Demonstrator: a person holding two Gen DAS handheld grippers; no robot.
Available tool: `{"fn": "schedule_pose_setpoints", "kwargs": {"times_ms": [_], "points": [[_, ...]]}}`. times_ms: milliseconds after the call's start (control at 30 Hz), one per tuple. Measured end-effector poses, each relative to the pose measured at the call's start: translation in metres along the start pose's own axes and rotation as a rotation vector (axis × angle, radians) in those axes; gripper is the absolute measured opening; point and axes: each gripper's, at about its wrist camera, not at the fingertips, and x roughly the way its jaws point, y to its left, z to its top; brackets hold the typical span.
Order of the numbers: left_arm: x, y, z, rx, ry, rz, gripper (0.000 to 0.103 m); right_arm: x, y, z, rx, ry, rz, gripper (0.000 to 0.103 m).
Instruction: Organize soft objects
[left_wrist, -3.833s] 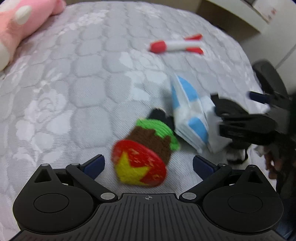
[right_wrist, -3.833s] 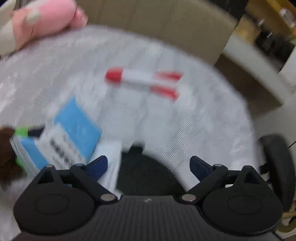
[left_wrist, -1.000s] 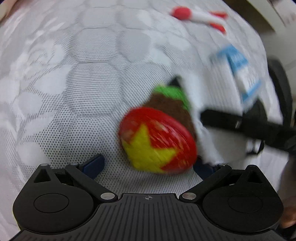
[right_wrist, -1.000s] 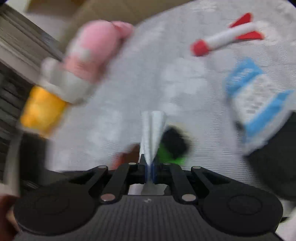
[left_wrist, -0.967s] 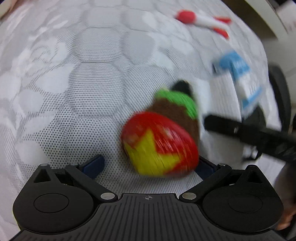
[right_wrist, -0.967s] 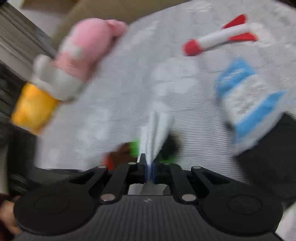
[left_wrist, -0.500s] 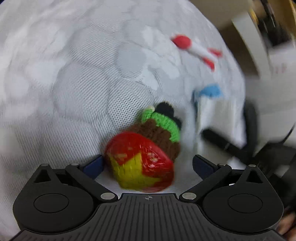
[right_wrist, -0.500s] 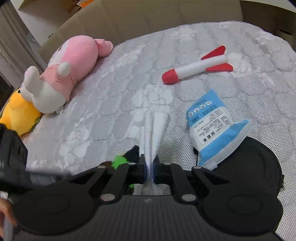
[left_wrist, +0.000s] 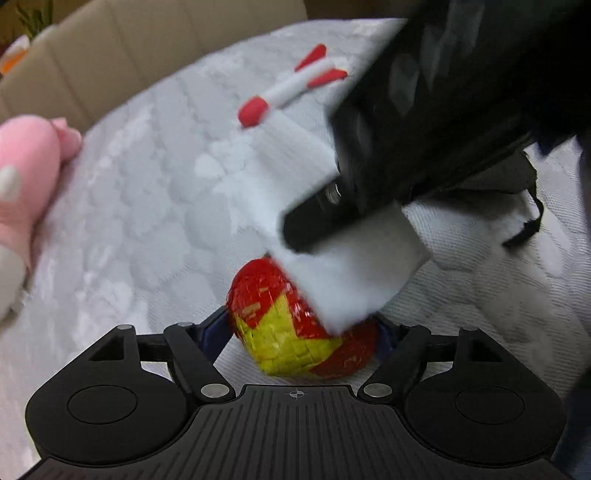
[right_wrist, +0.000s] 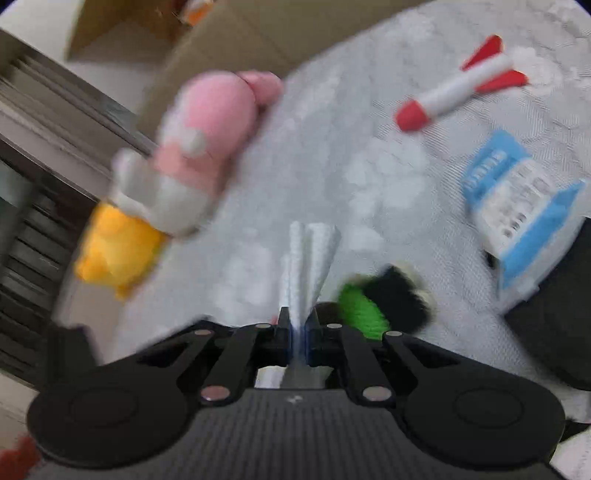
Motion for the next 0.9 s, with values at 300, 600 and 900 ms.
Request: {"fn": "schedule_pose_setpoints", "kwargs": {"times_ms": [300,600,900], "points": [[-0.009,0.004,-0.002,-0.015,-0.009,-0.016,0.09,0.004,-0.011,0.004,-0.036,0.019,-0.221,0.008],[0.001,0.008,0.006,-0.039,-0.008,-0.05,0.091,0.006,-0.011,0.001,-0.054,0.025,-0.251,0.008],[0.003,0.072,-0.005,-0.564,0.073,-0.572,0.095,0.001,-0.003,0.002,-0.081,-0.003,-0.245,0.008]]}}
